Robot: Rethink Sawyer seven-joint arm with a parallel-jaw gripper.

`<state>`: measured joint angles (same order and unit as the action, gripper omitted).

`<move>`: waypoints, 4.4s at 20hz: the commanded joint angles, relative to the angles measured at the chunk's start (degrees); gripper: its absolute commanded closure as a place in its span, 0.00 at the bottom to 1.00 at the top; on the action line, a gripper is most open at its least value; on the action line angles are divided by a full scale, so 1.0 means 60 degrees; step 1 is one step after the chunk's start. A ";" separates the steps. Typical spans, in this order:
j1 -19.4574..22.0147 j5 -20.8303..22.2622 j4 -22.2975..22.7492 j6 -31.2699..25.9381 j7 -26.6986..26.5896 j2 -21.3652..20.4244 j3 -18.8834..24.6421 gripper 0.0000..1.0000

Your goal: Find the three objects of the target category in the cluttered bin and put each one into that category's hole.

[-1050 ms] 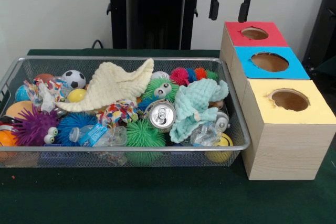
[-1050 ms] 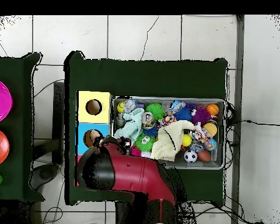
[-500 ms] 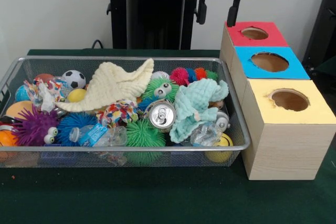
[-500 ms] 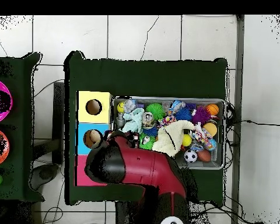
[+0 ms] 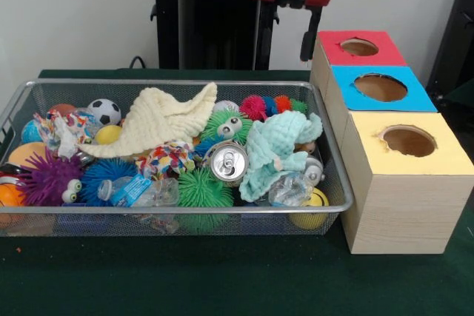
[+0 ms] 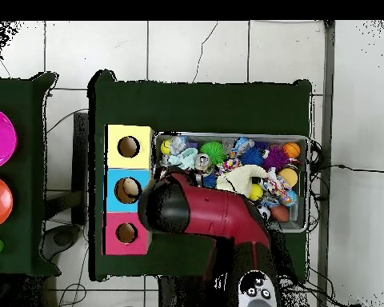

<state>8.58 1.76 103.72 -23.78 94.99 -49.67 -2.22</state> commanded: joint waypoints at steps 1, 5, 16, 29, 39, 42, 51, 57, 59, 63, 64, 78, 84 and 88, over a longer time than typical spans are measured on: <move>0.0464 0.0764 -0.0598 -0.0149 -0.0400 0.1325 0.1231 0.00; 0.0530 0.1014 -0.0639 0.0278 -0.0223 0.1656 0.1290 0.00; 0.1145 0.1696 -0.1316 0.1255 0.0047 0.3564 0.1437 0.00; 0.1313 0.3053 -0.1041 0.3699 0.0627 0.5015 0.1077 0.00; 0.1312 0.3072 -0.1052 0.3456 0.0588 0.5337 0.0935 1.00; 0.1315 0.3073 -0.1083 0.3269 0.0505 0.5258 0.0911 1.00; 0.1494 0.3128 -0.1252 0.2474 -0.0021 0.4539 0.1057 1.00; 0.2634 0.3360 -0.0929 0.0727 -0.1380 0.2913 0.1901 1.00; 0.3175 0.3443 -0.0976 0.0089 -0.1904 0.2646 0.2351 1.00; 0.4072 0.3695 -0.1119 -0.1105 -0.2914 0.2089 0.3002 1.00; 0.4222 0.3785 -0.1219 -0.1380 -0.3104 0.2023 0.3097 1.00; 0.6479 0.5391 -0.1756 -0.2700 -0.4677 0.2265 0.4576 1.00; 0.6767 0.5954 -0.2087 -0.2134 -0.4457 0.3222 0.4845 1.00; 0.6718 0.6178 -0.2139 -0.2071 -0.4109 0.3460 0.4810 1.00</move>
<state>49.01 34.17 93.90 -33.01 85.43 -33.45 20.96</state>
